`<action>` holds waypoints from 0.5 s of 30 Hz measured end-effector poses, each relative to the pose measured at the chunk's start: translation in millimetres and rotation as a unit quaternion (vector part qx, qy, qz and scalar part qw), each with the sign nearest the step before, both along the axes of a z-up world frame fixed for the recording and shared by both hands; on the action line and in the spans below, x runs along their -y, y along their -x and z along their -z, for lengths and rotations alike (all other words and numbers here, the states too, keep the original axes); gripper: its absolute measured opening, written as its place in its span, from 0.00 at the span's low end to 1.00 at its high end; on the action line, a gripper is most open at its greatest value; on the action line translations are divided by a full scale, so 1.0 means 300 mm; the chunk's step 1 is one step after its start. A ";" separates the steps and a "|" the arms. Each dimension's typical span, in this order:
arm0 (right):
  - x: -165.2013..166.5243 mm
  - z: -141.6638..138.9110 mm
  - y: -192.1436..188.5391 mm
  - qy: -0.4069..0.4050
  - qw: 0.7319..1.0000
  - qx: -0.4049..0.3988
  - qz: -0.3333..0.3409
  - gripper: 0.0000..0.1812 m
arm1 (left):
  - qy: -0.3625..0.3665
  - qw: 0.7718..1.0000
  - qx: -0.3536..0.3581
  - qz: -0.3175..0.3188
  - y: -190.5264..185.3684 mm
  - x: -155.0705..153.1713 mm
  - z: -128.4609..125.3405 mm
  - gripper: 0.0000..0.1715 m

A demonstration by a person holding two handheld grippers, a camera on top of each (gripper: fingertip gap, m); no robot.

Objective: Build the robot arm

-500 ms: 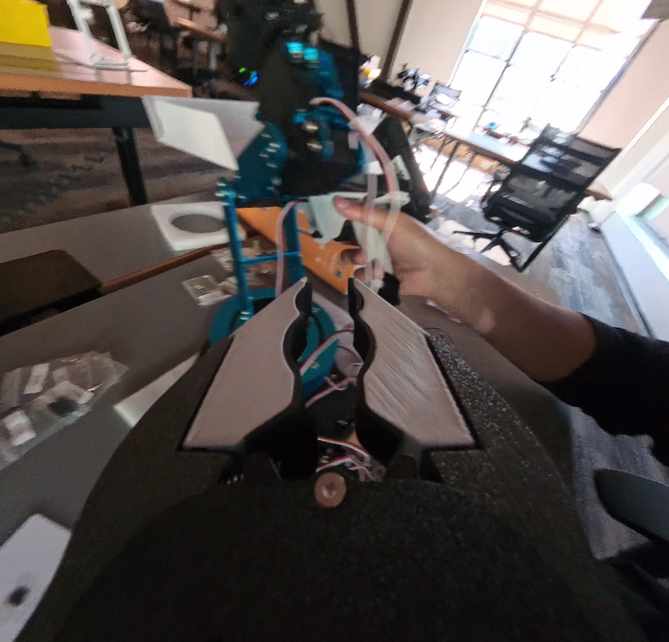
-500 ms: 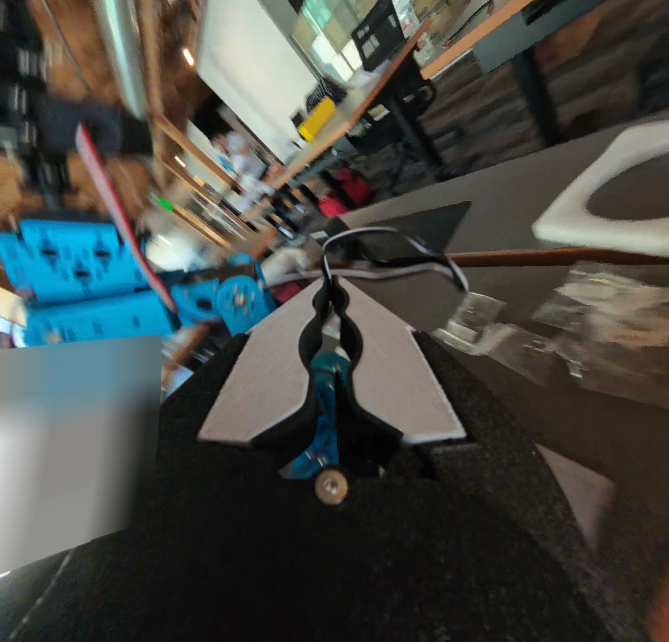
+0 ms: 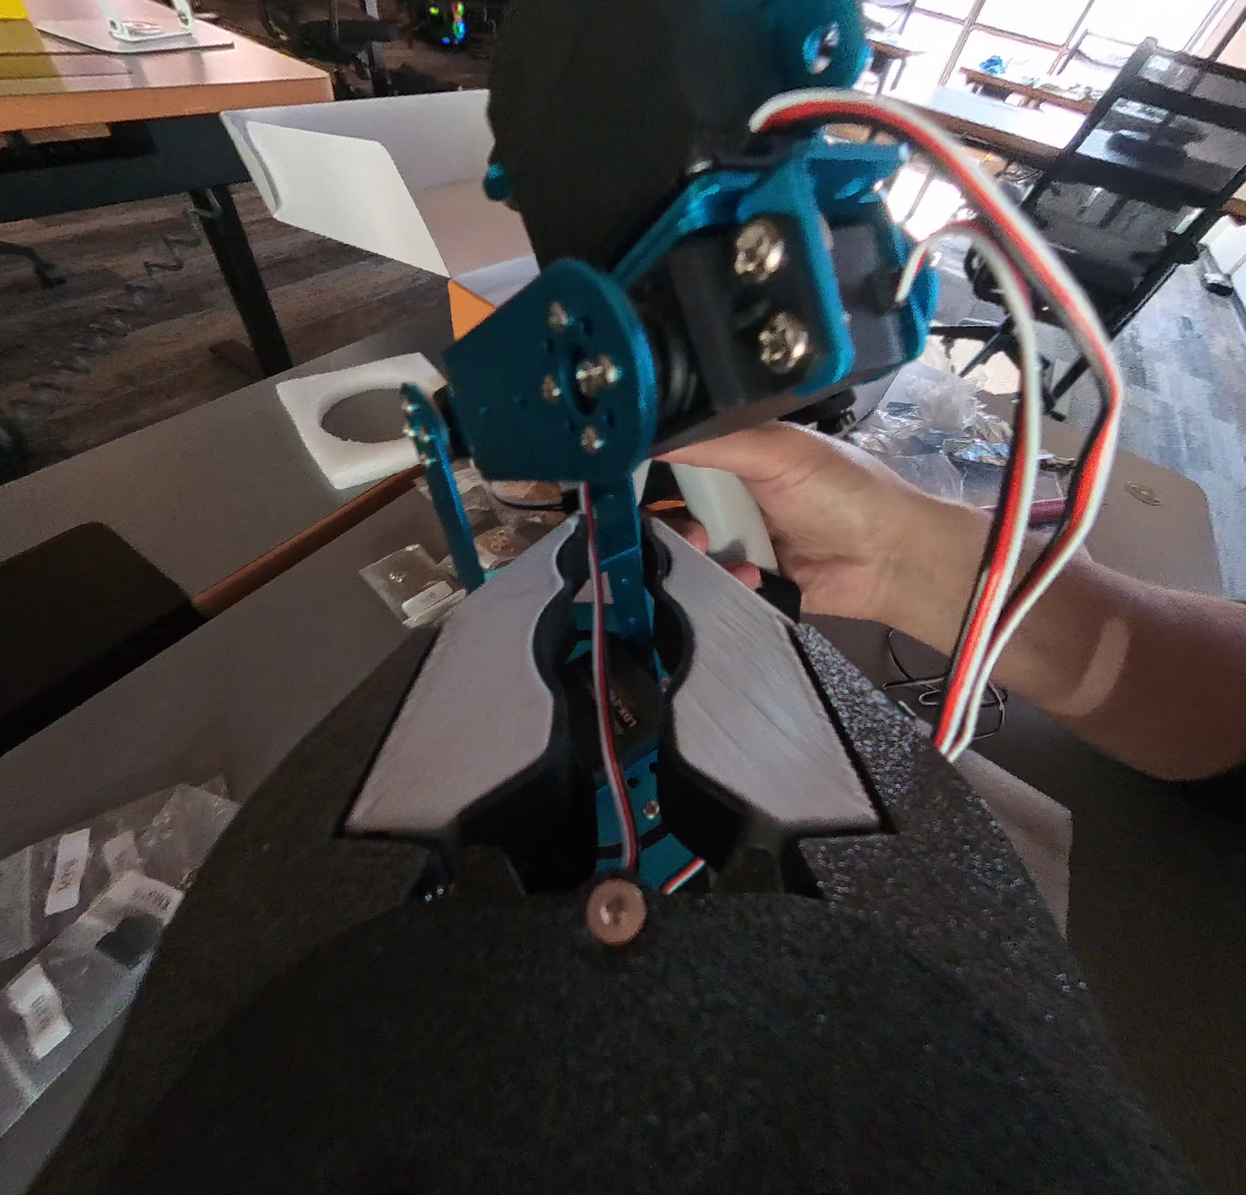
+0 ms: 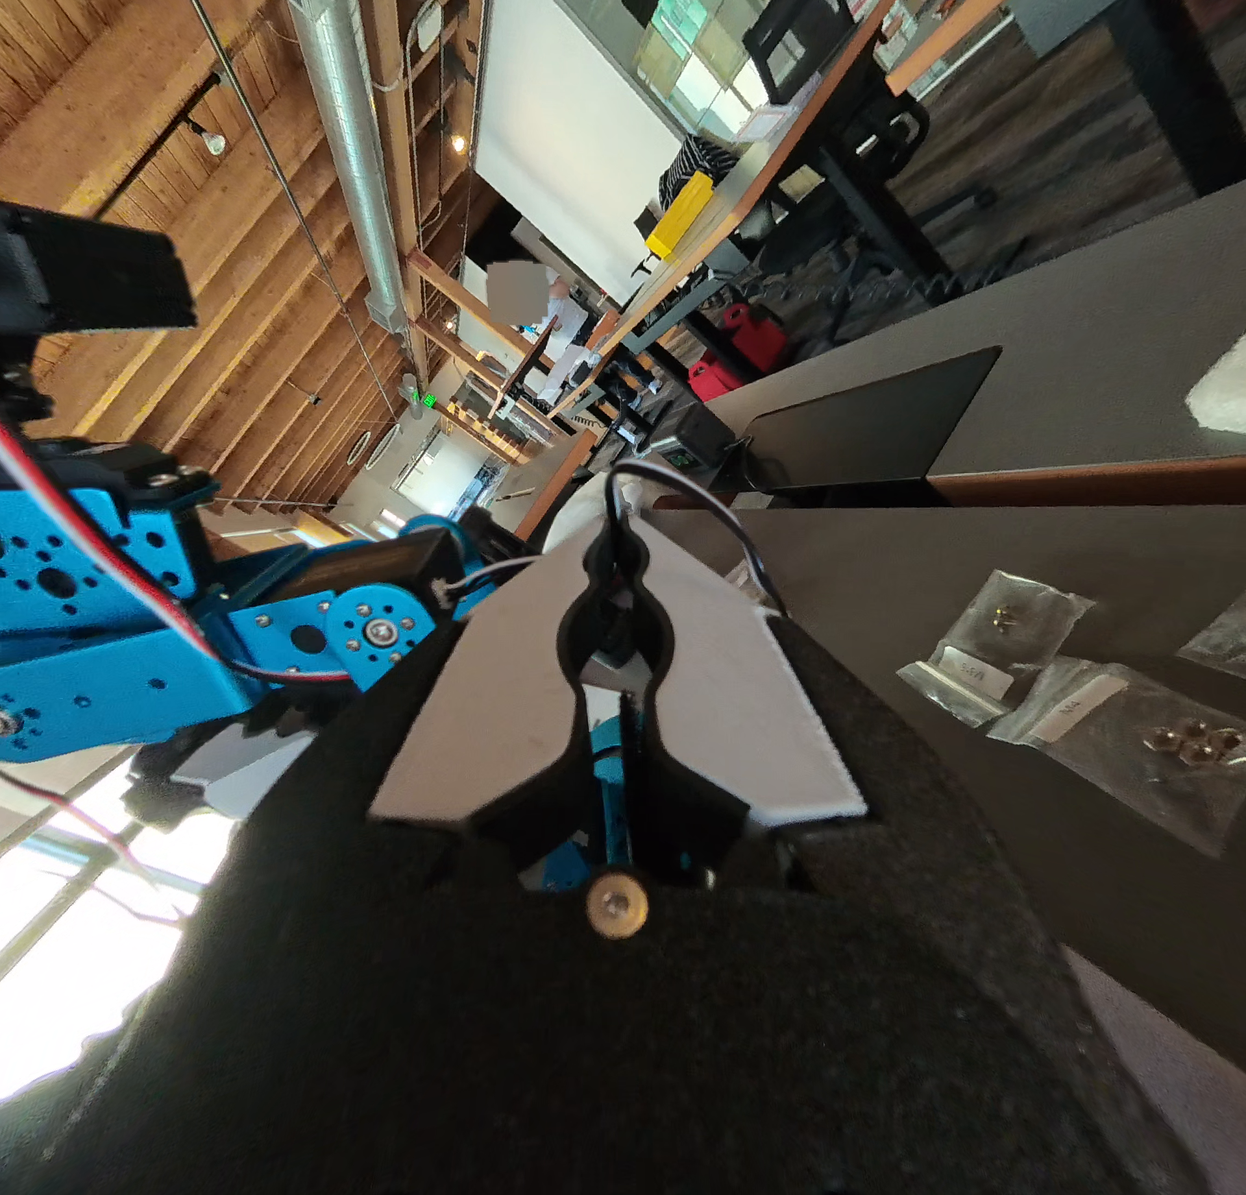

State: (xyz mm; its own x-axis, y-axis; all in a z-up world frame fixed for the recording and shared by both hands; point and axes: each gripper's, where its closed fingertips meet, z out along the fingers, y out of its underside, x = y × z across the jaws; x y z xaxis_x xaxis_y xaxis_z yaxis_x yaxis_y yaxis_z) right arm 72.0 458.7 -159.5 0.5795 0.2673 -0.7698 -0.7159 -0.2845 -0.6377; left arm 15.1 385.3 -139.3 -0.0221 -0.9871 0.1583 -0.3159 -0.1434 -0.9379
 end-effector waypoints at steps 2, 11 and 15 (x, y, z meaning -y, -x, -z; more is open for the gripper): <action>0.016 -0.010 -0.004 -0.008 1.000 0.004 0.005 0.00 | -0.009 1.000 0.001 0.004 -0.009 0.011 -0.001 0.09; 0.002 -0.008 0.011 -0.008 1.000 0.000 -0.016 0.00 | -0.135 0.991 -0.014 0.020 -0.008 0.065 0.035 0.08; -0.023 -0.002 0.036 -0.005 1.000 0.009 -0.027 0.00 | -0.149 0.988 -0.034 0.028 -0.020 0.069 0.071 0.05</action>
